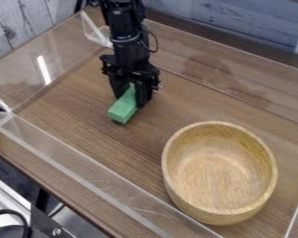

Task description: Put the green block in the brown bowl

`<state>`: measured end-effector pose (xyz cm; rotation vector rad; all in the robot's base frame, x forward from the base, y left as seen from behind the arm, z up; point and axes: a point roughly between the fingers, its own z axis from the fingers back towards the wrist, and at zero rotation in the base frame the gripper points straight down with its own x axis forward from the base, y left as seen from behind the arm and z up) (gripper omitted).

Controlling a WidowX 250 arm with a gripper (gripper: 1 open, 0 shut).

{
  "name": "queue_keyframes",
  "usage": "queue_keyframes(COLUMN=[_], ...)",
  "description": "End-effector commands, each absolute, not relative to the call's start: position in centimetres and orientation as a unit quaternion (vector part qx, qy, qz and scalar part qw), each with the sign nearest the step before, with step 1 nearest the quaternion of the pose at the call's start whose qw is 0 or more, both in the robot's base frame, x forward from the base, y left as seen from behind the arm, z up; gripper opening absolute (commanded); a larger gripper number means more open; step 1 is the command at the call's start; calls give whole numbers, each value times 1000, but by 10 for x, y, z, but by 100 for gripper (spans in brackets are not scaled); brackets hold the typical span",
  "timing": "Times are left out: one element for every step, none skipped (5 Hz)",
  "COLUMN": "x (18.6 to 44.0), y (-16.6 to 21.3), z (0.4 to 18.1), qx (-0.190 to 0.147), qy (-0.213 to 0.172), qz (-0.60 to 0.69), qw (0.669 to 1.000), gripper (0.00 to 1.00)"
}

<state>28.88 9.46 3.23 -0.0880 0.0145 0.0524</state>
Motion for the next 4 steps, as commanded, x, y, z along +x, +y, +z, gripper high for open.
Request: queue_keyframes(x=[300, 301, 301, 302], y=[103, 104, 105, 106], z=[47, 46, 45, 44], qx=[-35, -36, -36, -37], qy=[-20, -20, -20, -19], qz=[31, 33, 34, 35], qw=[999, 999, 999, 999], gripper=[0, 0, 0, 0])
